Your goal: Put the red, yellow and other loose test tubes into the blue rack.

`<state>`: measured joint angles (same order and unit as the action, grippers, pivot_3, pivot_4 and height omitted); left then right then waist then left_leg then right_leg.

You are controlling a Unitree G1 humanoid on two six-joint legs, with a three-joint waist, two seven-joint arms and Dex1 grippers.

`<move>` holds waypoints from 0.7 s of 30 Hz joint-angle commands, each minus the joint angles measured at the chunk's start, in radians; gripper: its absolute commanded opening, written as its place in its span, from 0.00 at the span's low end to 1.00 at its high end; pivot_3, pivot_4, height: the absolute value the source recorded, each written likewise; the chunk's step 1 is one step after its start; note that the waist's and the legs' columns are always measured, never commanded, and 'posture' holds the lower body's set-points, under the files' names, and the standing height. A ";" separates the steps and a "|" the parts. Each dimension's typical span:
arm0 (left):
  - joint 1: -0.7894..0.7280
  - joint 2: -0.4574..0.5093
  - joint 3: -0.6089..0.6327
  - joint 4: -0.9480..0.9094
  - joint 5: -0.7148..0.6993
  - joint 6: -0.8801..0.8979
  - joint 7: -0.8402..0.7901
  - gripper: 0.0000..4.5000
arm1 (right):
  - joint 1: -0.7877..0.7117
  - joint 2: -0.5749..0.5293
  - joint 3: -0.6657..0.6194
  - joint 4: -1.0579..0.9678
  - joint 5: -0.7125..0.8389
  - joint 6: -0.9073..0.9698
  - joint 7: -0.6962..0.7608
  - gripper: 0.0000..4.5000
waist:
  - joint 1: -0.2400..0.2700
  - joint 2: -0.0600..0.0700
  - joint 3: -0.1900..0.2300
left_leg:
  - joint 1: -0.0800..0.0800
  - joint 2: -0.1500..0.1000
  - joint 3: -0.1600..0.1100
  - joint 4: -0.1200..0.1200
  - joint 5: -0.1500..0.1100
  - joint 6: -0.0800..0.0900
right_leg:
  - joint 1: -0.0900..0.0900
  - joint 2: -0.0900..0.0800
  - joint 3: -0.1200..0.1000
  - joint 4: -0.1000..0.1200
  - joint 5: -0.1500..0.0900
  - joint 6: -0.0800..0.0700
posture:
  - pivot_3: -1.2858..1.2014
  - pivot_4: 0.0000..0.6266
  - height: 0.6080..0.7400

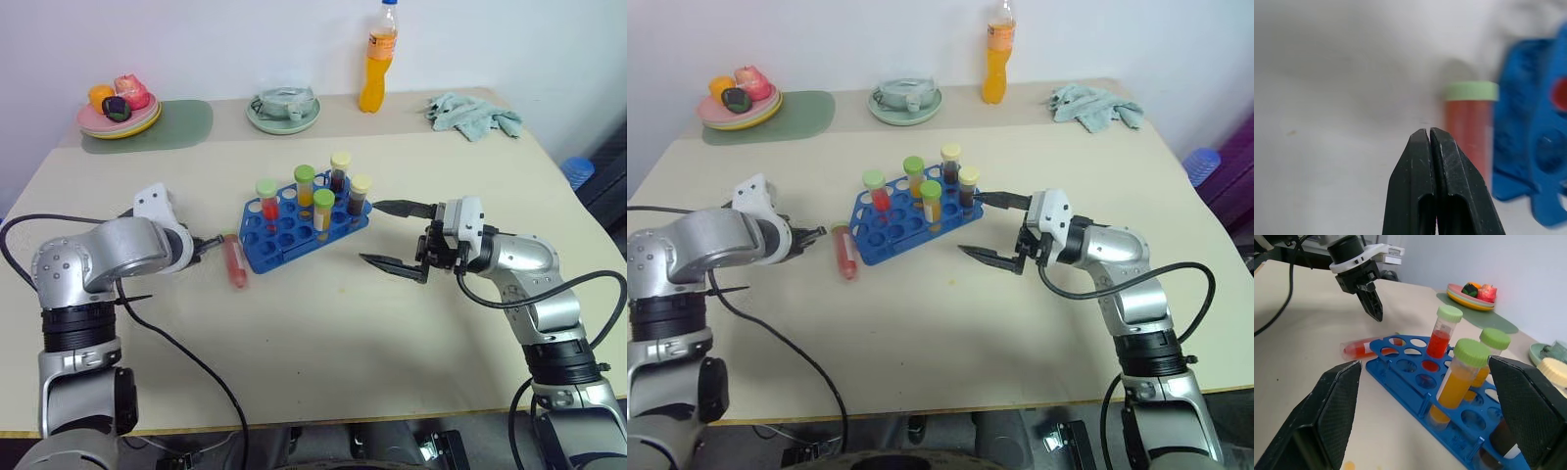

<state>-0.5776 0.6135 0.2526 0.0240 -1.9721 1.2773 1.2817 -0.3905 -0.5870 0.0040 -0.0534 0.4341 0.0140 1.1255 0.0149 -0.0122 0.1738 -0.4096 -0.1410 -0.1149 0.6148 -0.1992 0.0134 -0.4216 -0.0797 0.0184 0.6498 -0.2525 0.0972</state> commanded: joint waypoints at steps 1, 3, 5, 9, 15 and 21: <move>-0.004 0.137 -0.073 -0.025 0.000 0.036 -0.090 0.13 | -0.012 0.003 -0.012 -0.015 0.004 -0.014 0.000 0.94 | -0.001 -0.001 0.000 | 0.000 0.000 0.000 0.000 0.000 0.000 | 0.000 0.000 0.000 0.000 0.000 0.000 | 0.52 0.24 1.00; 0.004 0.152 -0.096 -0.026 0.000 0.008 -0.092 0.30 | -0.012 0.001 -0.013 -0.015 0.004 -0.012 0.000 0.94 | -0.001 0.000 0.000 | 0.000 0.000 0.000 -0.001 0.000 0.000 | -0.001 0.000 0.001 0.000 0.000 0.000 | 0.52 0.24 1.00; 0.007 0.142 -0.104 -0.022 0.000 -0.022 -0.073 0.54 | -0.011 0.000 -0.015 -0.015 0.004 -0.011 -0.001 0.94 | 0.001 0.000 0.000 | 0.000 0.000 0.000 -0.001 -0.001 0.000 | -0.001 0.000 0.001 0.000 0.000 0.000 | 0.52 0.24 1.00; -0.006 0.124 -0.114 -0.015 0.000 -0.047 -0.050 0.76 | -0.009 -0.002 -0.017 -0.018 0.004 -0.008 -0.003 0.94 | 0.003 -0.001 0.000 | 0.000 0.000 0.000 0.000 -0.002 -0.001 | 0.000 0.000 0.001 0.000 0.000 0.000 | 0.52 0.24 1.00; -0.016 0.086 -0.123 -0.020 0.000 -0.064 -0.038 0.76 | -0.004 -0.007 -0.021 -0.023 0.004 -0.003 -0.007 0.94 | 0.000 -0.001 0.000 | 0.000 0.000 0.000 -0.001 -0.001 -0.001 | -0.001 0.000 0.001 0.000 0.000 0.000 | 0.52 0.24 1.00; -0.027 -0.008 -0.106 -0.016 0.000 -0.104 0.062 0.76 | 0.000 -0.008 -0.022 -0.026 0.005 -0.002 -0.010 0.94 | 0.001 -0.001 0.000 | 0.000 0.000 0.000 0.000 0.000 0.001 | -0.001 0.000 0.001 0.000 0.000 0.000 | 0.52 0.24 1.00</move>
<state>-0.5856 0.6171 0.1309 0.0257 -1.9721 1.1946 1.3043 -0.3888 -0.5887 0.0038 -0.0533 0.4329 0.0153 1.1222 0.0163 -0.0128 0.1741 -0.4100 -0.1409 -0.1144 0.6146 -0.1996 0.0139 -0.4221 -0.0802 0.0193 0.6495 -0.2525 0.0971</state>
